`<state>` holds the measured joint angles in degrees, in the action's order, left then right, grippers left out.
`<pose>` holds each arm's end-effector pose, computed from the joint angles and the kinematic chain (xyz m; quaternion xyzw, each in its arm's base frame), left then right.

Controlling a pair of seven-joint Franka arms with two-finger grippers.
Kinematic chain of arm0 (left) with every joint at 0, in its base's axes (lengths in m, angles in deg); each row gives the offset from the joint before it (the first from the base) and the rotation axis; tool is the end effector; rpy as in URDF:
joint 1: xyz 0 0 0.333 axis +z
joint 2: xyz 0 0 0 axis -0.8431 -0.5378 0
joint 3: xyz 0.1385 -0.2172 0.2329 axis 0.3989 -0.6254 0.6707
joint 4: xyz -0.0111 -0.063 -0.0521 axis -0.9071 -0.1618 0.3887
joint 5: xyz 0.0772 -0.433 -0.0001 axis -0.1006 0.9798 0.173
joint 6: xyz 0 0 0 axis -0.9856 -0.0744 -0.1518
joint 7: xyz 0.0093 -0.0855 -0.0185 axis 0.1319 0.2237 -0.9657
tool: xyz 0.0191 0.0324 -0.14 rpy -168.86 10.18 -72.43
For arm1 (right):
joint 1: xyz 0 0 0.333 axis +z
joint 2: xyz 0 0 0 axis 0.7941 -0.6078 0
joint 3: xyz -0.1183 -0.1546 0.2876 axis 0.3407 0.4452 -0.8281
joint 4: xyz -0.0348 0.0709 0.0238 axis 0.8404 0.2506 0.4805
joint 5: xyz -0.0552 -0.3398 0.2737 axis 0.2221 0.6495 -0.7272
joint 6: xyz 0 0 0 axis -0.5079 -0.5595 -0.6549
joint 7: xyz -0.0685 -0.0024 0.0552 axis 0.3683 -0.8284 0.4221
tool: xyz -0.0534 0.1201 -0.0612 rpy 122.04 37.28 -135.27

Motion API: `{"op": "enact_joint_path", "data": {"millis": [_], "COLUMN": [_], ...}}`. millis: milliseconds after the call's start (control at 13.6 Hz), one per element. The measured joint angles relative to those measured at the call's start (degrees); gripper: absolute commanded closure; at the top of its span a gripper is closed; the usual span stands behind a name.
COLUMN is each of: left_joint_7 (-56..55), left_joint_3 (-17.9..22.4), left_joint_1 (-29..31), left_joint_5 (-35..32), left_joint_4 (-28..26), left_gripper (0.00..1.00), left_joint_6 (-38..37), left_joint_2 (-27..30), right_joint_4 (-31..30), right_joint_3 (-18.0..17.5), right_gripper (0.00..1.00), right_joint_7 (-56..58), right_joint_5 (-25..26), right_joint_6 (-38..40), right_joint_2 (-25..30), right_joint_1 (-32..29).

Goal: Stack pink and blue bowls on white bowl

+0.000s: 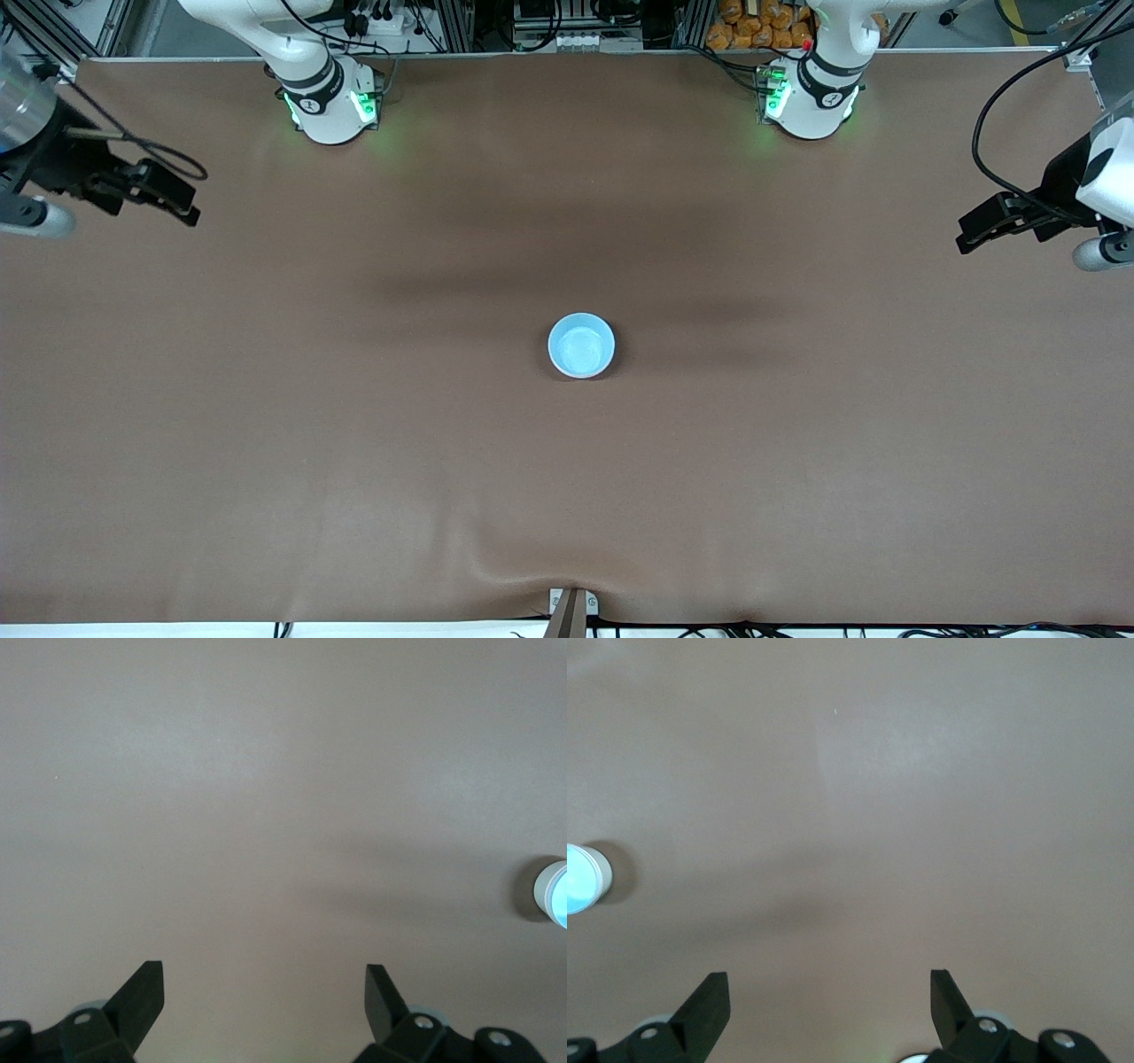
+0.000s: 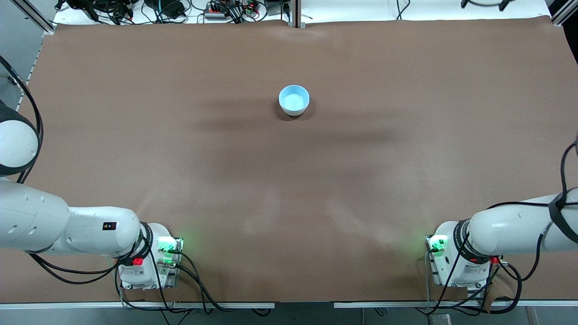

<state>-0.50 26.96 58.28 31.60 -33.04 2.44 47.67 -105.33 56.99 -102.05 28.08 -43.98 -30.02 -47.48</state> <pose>0.6022 -0.0390 0.6108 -0.9976 -0.0696 0.0043 0.0049 0.5615 0.0709 0.6457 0.9965 -0.0809 -0.0192 0.0047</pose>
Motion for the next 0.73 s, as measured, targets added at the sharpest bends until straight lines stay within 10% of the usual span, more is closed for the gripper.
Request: {"op": "enact_joint_path", "data": {"millis": [735], "left_joint_7": [2.32], "left_joint_3": [-0.62], "left_joint_1": [0.01], "left_joint_5": [0.0], "left_joint_4": [1.39], "left_gripper": [0.0], "left_joint_6": [-1.77], "left_joint_2": [0.51], "right_joint_4": [-0.23], "right_joint_3": [-0.26], "right_gripper": [0.0], "right_joint_7": [5.55], "right_joint_5": [2.63], "right_joint_6": [-2.44], "right_joint_2": [0.23], "right_joint_1": [-2.48]}}
